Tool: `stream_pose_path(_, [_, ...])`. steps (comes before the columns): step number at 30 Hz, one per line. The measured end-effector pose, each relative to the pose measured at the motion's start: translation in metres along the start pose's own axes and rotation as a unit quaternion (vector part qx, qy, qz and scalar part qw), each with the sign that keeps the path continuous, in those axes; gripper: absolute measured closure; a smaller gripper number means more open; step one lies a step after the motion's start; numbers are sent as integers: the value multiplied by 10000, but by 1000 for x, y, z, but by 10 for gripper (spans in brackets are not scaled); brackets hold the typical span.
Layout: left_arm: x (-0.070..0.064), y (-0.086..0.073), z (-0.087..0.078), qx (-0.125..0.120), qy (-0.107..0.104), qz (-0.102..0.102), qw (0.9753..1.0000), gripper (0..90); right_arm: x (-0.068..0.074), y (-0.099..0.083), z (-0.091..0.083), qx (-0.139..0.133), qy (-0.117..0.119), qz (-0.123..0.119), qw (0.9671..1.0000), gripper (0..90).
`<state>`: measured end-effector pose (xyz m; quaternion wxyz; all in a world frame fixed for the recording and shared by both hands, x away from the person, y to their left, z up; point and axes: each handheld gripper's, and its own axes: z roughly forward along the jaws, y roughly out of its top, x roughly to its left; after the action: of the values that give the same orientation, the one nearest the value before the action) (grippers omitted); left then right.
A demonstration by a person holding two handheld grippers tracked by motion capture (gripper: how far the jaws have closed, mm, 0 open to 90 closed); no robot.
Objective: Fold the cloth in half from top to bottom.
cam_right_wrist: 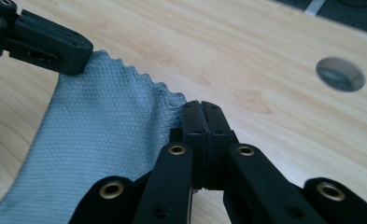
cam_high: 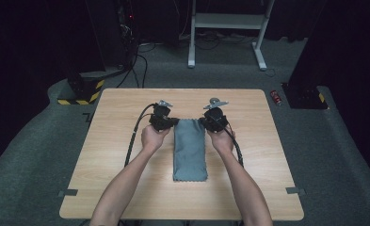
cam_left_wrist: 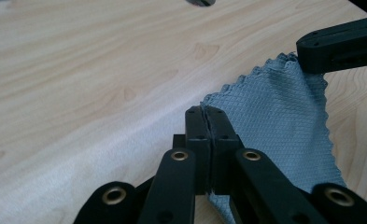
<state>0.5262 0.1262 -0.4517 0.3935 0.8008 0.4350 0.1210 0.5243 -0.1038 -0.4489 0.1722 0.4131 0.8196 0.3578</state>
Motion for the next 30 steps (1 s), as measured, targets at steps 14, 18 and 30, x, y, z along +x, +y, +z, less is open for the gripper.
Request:
stream_pose_path(14, [-16,-10,-15,-1,-128,407,9991,889,6,-12,-16,-70,105,-170,9998,900])
stream_pose_path(18, [-21,-15,-16,77,-120,537,9985,889,10,-18,-20,-53,143,-275,9995,900])
stream_pose_path(30, [-33,-42,-17,178,-353,601,9974,890,18,-47,-28,32,355,-366,9987,900])
